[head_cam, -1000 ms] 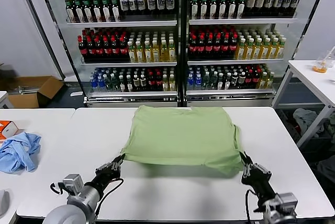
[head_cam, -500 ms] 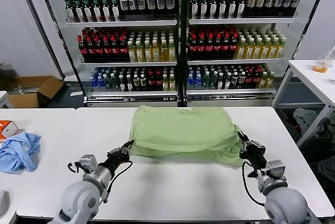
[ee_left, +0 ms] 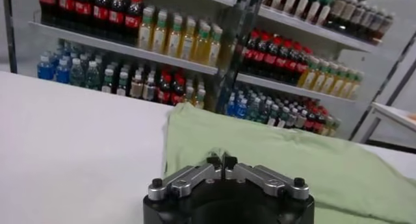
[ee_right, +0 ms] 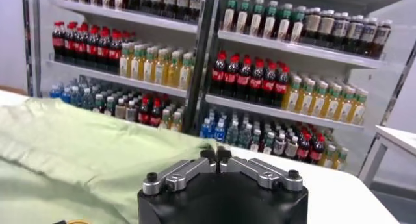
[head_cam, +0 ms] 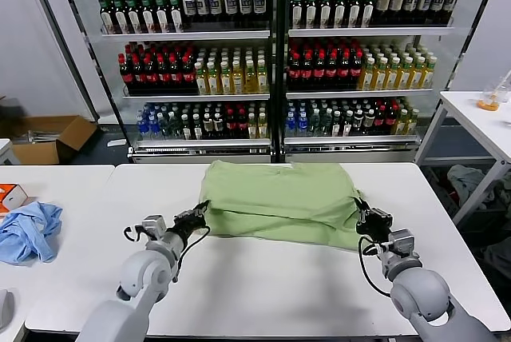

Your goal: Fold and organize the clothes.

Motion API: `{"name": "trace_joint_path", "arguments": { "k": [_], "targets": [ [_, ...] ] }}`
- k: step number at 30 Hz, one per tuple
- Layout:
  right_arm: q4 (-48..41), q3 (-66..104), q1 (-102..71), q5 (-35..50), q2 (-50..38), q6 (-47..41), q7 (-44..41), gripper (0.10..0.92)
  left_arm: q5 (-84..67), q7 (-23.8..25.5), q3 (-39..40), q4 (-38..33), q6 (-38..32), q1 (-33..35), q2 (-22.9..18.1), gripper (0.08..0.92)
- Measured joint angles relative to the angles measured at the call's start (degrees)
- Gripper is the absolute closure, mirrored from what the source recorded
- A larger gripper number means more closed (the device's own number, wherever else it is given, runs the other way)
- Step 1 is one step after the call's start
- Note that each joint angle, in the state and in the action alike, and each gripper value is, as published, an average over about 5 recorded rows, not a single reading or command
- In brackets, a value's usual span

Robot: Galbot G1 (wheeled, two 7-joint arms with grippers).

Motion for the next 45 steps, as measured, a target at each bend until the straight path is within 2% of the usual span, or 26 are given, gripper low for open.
{"name": "trace_joint_path", "arguments": {
  "k": [6,9,27,31,34,38,41,45],
  "targets": [
    [-0.8,-0.94,0.32,-1.34,0.98,-0.99,-0.32,0.913,1.77,-0.57,1.02,3.72,-0.61,-2.02,-0.83,0.89],
    [-0.78,-0.95,0.12,-1.95,1.35,-1.53,-0.63,0.861,2.47,-0.75,1.1,4.68,-0.63,-2.26,-1.1,0.836],
    [3.26,4.04,-8.17,-3.55,3.01,-3.27,0.63,0.324,5.4,-2.75,-0.73,3.62,-0.7,1.95,-0.27,0.32],
    [3.24,4.52,-9.13,-2.86,3.6,-4.17,1.6,0.23,5.73,-3.05,-0.59,4.09,-0.36,2.07,-0.54,0.213],
    [2.96,4.62,-9.39,-1.98,4.04,-5.05,2.34,0.206,5.89,-3.11,-0.47,4.17,-0.2,2.04,-0.66,0.183],
    [2.5,4.36,-9.25,-0.26,4.5,-6.48,3.0,0.207,6.12,-3.09,-0.07,4.6,-0.23,1.77,-0.62,0.182],
    [2.45,4.06,-9.15,1.13,4.65,-7.44,3.38,0.254,6.23,-3.02,0.21,5.09,-0.34,1.51,-0.58,0.229],
    [2.38,3.69,-9.16,2.78,4.68,-8.4,3.78,0.37,6.25,-2.77,0.38,5.3,-0.35,1.41,-0.55,0.345]
  ]
}}
